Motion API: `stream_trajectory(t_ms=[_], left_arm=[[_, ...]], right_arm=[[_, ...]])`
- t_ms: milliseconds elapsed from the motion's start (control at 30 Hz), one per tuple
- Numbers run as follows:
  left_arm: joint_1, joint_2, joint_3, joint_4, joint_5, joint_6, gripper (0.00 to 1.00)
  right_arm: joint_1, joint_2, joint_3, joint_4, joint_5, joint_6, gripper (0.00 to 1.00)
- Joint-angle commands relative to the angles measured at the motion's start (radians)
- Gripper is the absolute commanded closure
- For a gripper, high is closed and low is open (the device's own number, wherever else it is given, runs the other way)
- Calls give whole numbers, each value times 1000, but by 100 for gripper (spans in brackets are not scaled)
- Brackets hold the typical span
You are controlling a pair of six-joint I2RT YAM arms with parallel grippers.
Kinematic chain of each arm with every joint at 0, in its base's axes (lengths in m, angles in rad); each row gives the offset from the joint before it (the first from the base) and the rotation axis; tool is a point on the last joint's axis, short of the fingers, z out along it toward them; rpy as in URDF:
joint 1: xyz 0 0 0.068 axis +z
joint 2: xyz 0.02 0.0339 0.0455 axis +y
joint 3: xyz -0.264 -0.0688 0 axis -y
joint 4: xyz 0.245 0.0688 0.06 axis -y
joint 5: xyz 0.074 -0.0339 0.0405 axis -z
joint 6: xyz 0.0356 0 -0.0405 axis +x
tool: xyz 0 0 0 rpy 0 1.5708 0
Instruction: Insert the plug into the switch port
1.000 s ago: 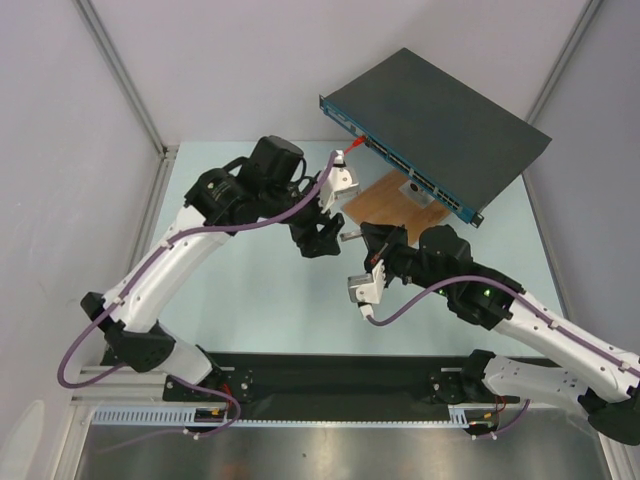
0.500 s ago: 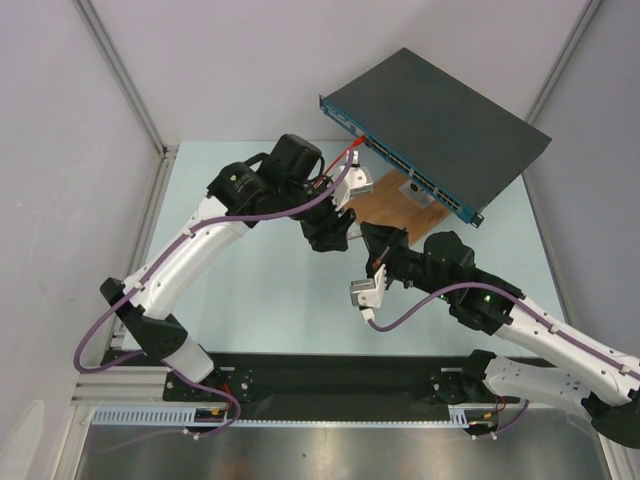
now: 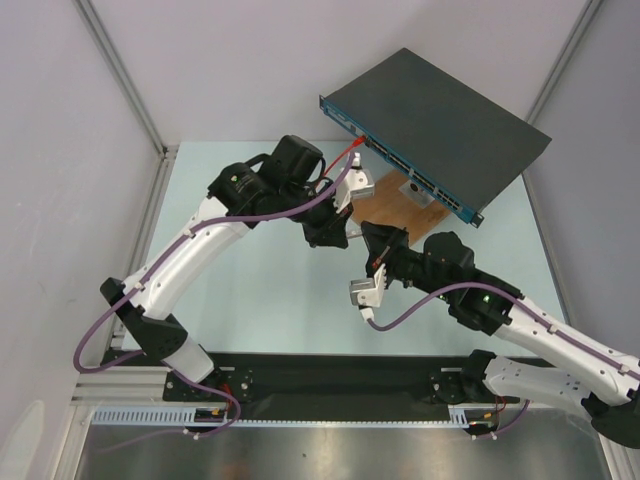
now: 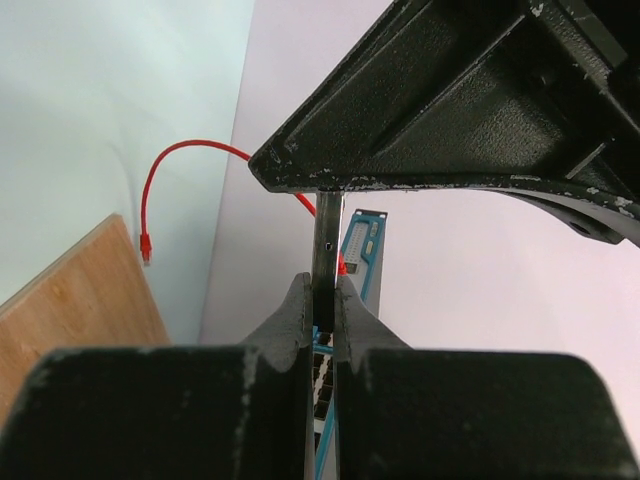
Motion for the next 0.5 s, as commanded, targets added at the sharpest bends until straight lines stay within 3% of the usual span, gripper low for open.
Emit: stream_trajectory(t_ms=[0, 33, 67, 100, 133, 200, 367, 467], left_arm=[[-1, -7, 34, 43, 13, -18, 96], [-1, -12, 31, 55, 13, -24, 100], [0, -15, 14, 85, 8, -44, 100], [3, -21, 7, 103, 1, -53, 100], [6, -24, 0, 119, -12, -62, 100], [25, -14, 6, 152, -28, -79, 100], [68, 87, 129, 161, -113, -90, 100], [69, 178, 242, 144, -208, -87, 100]], right_arm=[[4, -11, -8, 89, -10, -21, 100], [6, -11, -9, 96, -2, -16, 98], [6, -11, -12, 98, 21, 4, 76], [6, -11, -11, 95, 36, 13, 61], [6, -17, -11, 87, 74, 24, 34], [-5, -31, -11, 63, 104, 59, 17], [-69, -82, 67, -73, 150, 244, 3], [-144, -74, 162, -173, 138, 518, 0]])
